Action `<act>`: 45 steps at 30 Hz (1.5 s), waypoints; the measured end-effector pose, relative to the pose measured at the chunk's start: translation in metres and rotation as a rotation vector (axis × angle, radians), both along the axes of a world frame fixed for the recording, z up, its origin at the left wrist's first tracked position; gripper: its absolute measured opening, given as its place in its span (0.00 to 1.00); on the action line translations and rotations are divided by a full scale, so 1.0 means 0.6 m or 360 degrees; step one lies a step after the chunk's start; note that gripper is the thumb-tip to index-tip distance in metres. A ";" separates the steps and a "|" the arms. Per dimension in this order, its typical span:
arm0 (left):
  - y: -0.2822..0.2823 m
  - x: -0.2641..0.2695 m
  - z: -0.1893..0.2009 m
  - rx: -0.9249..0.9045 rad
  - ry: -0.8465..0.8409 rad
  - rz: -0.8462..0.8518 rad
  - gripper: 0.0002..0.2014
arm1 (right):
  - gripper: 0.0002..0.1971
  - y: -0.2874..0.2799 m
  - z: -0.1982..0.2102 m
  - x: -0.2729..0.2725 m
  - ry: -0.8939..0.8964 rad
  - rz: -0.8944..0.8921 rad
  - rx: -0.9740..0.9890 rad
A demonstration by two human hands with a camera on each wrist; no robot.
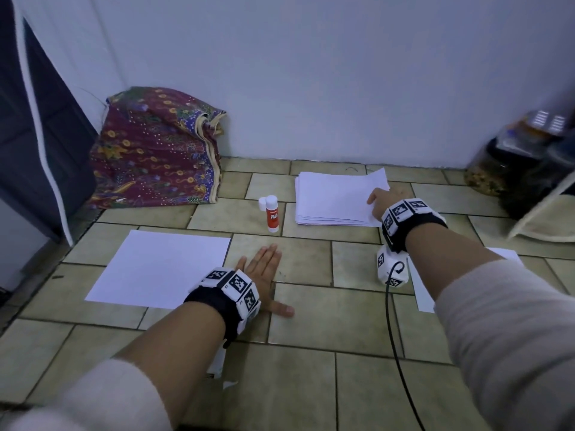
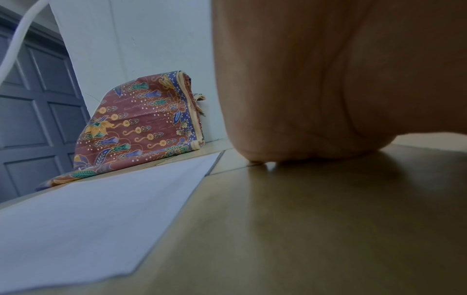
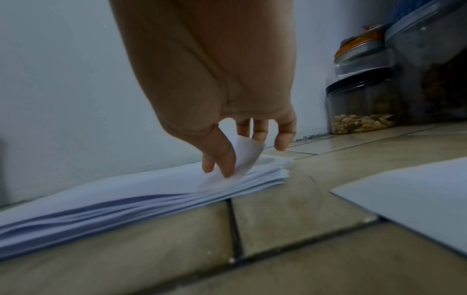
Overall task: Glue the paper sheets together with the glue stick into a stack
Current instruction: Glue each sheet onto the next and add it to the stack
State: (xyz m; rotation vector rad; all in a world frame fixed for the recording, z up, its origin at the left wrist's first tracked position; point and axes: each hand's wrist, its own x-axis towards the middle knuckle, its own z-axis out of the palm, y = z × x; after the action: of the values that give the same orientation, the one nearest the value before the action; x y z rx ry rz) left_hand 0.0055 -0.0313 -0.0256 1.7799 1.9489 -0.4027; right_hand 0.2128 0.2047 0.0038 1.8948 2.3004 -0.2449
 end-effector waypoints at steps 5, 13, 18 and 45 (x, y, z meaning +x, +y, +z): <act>-0.002 0.000 -0.002 0.0053 -0.0015 0.0016 0.59 | 0.31 -0.031 0.026 -0.017 0.0117 -0.0083 -0.0040; 0.000 0.004 -0.006 0.0040 0.0063 0.0033 0.68 | 0.75 -0.184 0.031 0.055 -0.0277 0.0219 -0.0673; -0.002 0.009 -0.006 0.0096 0.0090 0.0049 0.61 | 0.76 -0.238 0.001 0.085 -0.0408 0.0234 -0.0698; -0.076 -0.163 0.049 0.0351 0.0391 0.0683 0.15 | 0.75 -0.266 0.009 0.096 -0.0259 0.0245 -0.0627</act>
State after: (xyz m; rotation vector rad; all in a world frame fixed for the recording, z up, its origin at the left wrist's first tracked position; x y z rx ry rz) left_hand -0.0920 -0.0766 0.0040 1.4247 2.5594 -0.2759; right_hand 0.2706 0.0448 0.0092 1.4835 2.0901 -0.4663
